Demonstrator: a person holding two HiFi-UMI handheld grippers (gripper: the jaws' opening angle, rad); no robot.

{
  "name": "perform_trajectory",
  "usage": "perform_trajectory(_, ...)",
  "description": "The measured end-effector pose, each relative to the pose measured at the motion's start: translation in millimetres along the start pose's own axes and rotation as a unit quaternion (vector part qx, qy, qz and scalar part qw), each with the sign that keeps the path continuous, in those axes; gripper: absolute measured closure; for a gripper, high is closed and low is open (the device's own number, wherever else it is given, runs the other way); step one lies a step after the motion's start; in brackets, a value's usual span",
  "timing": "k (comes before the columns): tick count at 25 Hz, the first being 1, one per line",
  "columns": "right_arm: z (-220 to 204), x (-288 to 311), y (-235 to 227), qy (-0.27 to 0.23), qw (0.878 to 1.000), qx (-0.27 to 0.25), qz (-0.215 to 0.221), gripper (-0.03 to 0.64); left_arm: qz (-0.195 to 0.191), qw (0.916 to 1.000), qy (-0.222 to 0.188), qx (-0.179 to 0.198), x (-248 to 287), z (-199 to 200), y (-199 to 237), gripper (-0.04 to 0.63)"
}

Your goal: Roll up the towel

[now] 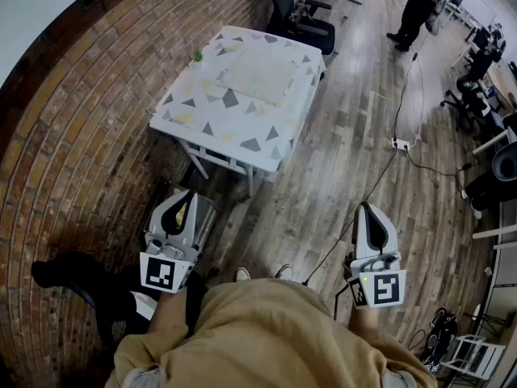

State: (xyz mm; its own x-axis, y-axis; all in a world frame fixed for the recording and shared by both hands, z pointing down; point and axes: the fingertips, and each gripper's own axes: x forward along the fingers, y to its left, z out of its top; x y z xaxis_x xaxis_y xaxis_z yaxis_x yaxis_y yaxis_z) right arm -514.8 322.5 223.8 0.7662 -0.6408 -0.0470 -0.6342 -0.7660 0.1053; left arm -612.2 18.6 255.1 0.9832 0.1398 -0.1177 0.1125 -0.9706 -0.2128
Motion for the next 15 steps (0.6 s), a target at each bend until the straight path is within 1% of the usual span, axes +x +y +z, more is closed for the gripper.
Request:
perform_trajectory(7,-2.0,0.0,1.2,0.001,1.000,-0.001,0.002,0.614,-0.003,1.0000,-0.005,-0.002,4.0,-0.5,-2.1,0.534)
perform_trajectory(11,-2.2,-1.5,-3.7,0.000,1.000,-0.002,0.002,0.614,-0.002,1.0000,-0.001,-0.003,6.7,-0.9,-5.5,0.534)
perform_trajectory(13,-4.0,-2.6,-6.9,0.001,1.000,0.005,0.009,0.614,0.002,1.0000,-0.004,0.000,7.0,-0.7,-6.1,0.534)
perform_trajectory(15,-8.0,-2.2,-9.4,0.004,0.999,0.023,0.030,0.614,0.007,0.9998,-0.012,0.014,8.0,-0.6,-4.8,0.532)
